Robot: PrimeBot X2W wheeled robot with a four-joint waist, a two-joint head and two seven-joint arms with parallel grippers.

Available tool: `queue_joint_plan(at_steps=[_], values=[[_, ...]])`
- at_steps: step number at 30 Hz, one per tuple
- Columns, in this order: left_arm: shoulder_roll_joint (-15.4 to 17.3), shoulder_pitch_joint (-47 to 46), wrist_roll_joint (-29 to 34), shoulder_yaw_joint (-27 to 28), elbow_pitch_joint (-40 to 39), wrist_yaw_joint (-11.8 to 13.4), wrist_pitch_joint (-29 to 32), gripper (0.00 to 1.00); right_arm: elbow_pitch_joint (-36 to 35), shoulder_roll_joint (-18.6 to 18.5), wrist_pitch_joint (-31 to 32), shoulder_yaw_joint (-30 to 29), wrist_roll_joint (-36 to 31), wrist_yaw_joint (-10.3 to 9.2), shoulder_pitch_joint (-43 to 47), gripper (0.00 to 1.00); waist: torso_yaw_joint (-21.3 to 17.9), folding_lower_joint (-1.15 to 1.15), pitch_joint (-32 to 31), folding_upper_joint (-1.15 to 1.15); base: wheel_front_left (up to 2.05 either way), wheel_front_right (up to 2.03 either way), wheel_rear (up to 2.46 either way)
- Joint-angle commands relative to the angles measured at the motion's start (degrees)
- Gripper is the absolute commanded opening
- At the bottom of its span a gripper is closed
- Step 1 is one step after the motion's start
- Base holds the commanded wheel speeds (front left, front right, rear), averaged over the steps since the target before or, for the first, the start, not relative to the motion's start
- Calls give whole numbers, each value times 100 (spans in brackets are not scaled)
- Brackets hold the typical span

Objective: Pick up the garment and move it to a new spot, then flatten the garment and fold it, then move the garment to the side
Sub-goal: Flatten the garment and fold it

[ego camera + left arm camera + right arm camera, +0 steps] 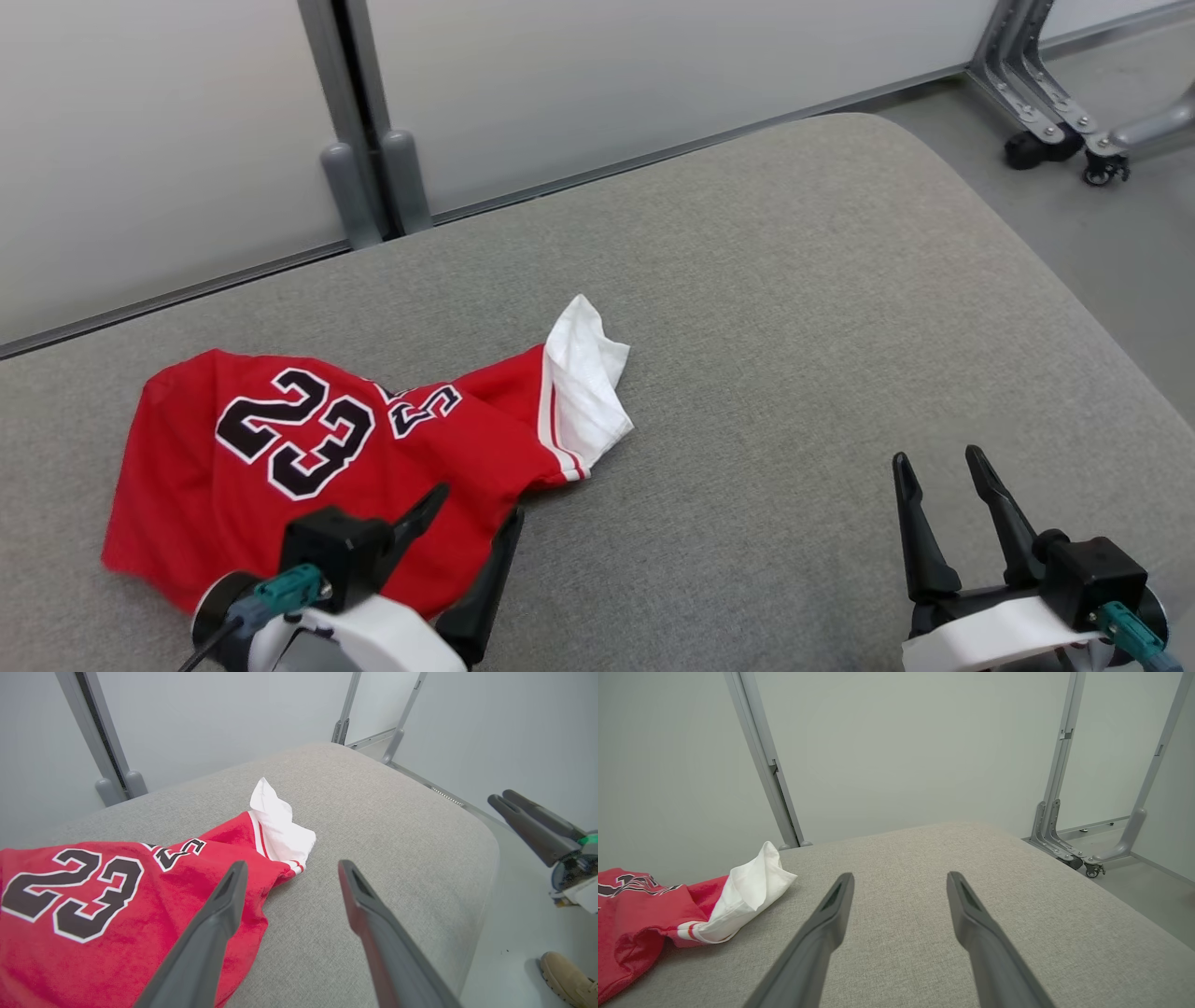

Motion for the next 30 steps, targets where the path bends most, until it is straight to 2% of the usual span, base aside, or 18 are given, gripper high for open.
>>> queue_joint_plan(at_steps=[1,2,8,12,16,20,30], values=[[-39,-203,67,-88,114,-54,79,100,-15,-24,-30,3,41,3,-57,100,-222,0,92,0,0,0,0],[-184,-377,65,-102,192,-70,112,100,-21,-28,-30,20,75,3,-73,100,-296,0,122,0,0,0,0],[-471,-1084,108,-249,883,-219,390,100,-30,-24,-30,-1,196,3,-148,100,-610,0,318,0,0,0,0],[-663,-1548,42,-226,1715,-359,502,100,-32,-26,-30,90,299,3,-254,100,-797,0,502,0,0,0,0],[-1074,-2023,-82,-96,2566,-415,355,100,-19,-27,-30,166,391,3,-336,100,-969,0,645,0,0,0,0],[-1341,-2462,-173,-80,3330,-551,351,100,-13,-24,-30,120,438,3,-351,100,-1011,0,734,0,0,0,0],[-1655,-3072,-301,-89,4846,-913,282,100,-60,-25,-30,-1,497,3,-332,100,-1028,0,774,0,0,0,0]])
